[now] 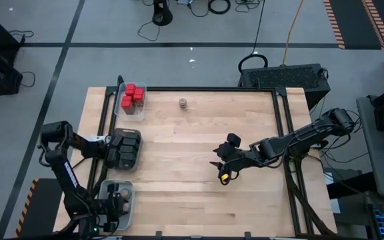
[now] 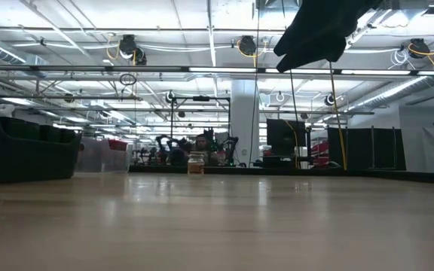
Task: Sort spices by type
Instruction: Put the brown seasoning bottle into the gray bin
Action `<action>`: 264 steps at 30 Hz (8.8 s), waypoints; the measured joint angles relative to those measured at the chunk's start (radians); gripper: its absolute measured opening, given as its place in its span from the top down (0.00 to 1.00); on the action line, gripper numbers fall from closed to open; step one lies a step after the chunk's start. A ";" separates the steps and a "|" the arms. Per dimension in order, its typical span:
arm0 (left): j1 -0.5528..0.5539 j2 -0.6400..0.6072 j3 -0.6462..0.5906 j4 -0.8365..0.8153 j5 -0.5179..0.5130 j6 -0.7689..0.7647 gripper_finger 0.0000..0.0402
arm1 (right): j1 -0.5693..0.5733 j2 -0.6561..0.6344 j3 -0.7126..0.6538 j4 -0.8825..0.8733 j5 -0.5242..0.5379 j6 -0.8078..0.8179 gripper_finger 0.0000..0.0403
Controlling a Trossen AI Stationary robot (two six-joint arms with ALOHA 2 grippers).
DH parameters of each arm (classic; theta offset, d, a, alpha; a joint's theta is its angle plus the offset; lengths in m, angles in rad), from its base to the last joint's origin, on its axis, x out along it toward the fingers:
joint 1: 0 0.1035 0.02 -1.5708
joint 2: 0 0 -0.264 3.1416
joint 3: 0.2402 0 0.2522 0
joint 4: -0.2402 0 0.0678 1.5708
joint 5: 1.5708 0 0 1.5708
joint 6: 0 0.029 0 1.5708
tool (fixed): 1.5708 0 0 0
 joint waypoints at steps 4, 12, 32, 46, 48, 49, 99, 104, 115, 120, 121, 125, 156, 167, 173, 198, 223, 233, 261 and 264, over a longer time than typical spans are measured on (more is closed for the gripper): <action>0.001 0.001 0.000 -0.001 -0.006 0.000 0.51 | 0.000 0.000 0.000 0.000 0.000 -0.007 0.45; 0.004 0.001 0.000 -0.001 -0.006 0.026 0.50 | 0.000 0.000 0.000 0.000 0.000 -0.010 0.45; 0.031 -0.002 0.003 -0.007 0.065 0.029 0.50 | 0.000 0.000 0.000 0.000 0.000 -0.019 0.45; 0.034 -0.004 0.009 -0.029 0.093 0.059 0.30 | 0.000 0.000 0.000 0.000 0.000 -0.019 0.45; 0.037 -0.011 0.020 -0.041 0.092 0.095 0.30 | 0.000 0.000 0.000 0.000 0.000 -0.022 0.45; 0.041 -0.017 0.027 -0.043 0.088 0.114 0.30 | 0.000 0.000 0.000 0.000 0.000 -0.022 0.45; 1.182 -0.419 -0.002 0.225 0.139 1.268 0.29 | -0.518 0.237 0.000 0.298 -0.233 -0.311 0.45; 1.515 -0.320 -0.002 0.415 0.291 1.300 0.29 | -0.472 0.220 0.001 0.164 -0.197 -0.325 0.45; 1.816 0.021 0.091 0.604 0.462 1.154 0.29 | -0.417 0.189 -0.167 0.248 -0.128 -0.330 0.45; 1.815 0.116 0.197 0.589 0.464 1.154 0.29 | -0.417 0.123 -0.295 0.396 -0.131 -0.324 0.45; 1.816 0.132 0.214 0.574 0.467 1.154 0.29 | -0.417 0.109 -0.313 0.417 -0.131 -0.324 0.45; 1.818 0.184 0.269 0.525 0.470 1.151 0.29 | -0.418 0.066 -0.361 0.447 -0.131 -0.318 0.45; 1.845 0.272 0.335 0.460 0.362 1.105 0.29 | -0.417 0.038 -0.373 0.451 -0.135 -0.300 0.45; 1.846 0.319 0.335 0.474 0.381 1.106 0.29 | -0.417 0.038 -0.372 0.449 -0.135 -0.296 0.45; 1.849 0.319 0.335 0.483 0.380 1.107 0.29 | -0.417 0.038 -0.372 0.448 -0.135 -0.297 0.45; 1.849 0.306 0.335 0.450 0.392 1.133 0.54 | -0.417 0.039 -0.372 0.443 -0.135 -0.299 0.45; 1.296 -0.444 0.290 -0.130 0.648 1.120 0.54 | -0.418 0.039 -0.372 0.450 -0.136 -0.248 0.45; 0.688 -0.509 0.290 -0.161 0.444 0.763 0.54 | -0.417 0.039 -0.372 0.557 -0.188 -0.195 0.45; -0.085 -0.118 0.293 -0.458 0.047 -0.148 0.54 | -0.344 0.039 -0.372 0.629 -0.184 -0.013 0.45; -0.077 -0.077 0.290 -0.457 0.063 -0.150 0.54 | -0.345 0.039 -0.372 0.630 -0.182 -0.010 0.45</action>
